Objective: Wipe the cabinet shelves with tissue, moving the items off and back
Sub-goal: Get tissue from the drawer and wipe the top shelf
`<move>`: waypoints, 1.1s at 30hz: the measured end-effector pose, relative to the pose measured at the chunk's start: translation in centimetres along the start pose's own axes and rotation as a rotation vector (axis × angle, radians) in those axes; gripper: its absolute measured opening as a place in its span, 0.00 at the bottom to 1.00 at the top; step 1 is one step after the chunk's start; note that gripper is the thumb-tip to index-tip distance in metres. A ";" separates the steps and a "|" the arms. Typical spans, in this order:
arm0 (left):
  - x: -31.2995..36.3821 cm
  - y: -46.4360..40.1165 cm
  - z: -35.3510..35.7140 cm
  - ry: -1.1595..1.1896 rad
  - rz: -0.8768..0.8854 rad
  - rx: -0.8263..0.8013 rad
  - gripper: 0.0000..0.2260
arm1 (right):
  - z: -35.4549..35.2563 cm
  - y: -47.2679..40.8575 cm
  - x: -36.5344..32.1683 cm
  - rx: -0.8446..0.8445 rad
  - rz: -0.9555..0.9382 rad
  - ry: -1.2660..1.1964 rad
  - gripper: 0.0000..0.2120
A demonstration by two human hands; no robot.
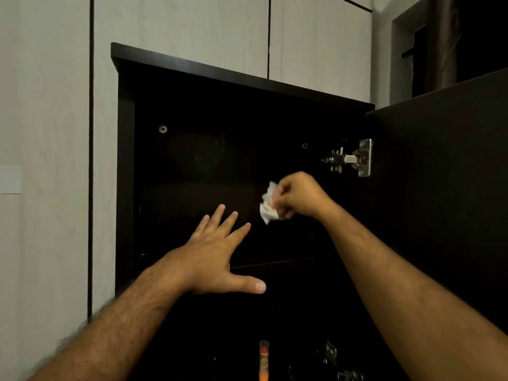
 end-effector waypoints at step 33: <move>-4.6 6.9 -9.1 -0.571 -0.364 0.838 0.35 | 1.1 -6.1 -7.5 0.588 -0.274 -0.375 0.09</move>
Point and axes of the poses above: each hand's wrist, its own y-axis away from the middle knuckle, its own z-axis out of the palm, x = y × z, the point moved 4 cm from there along -y, towards the middle knuckle, and after that the axes turned 14 degrees about -y, right-handed, at the moved point
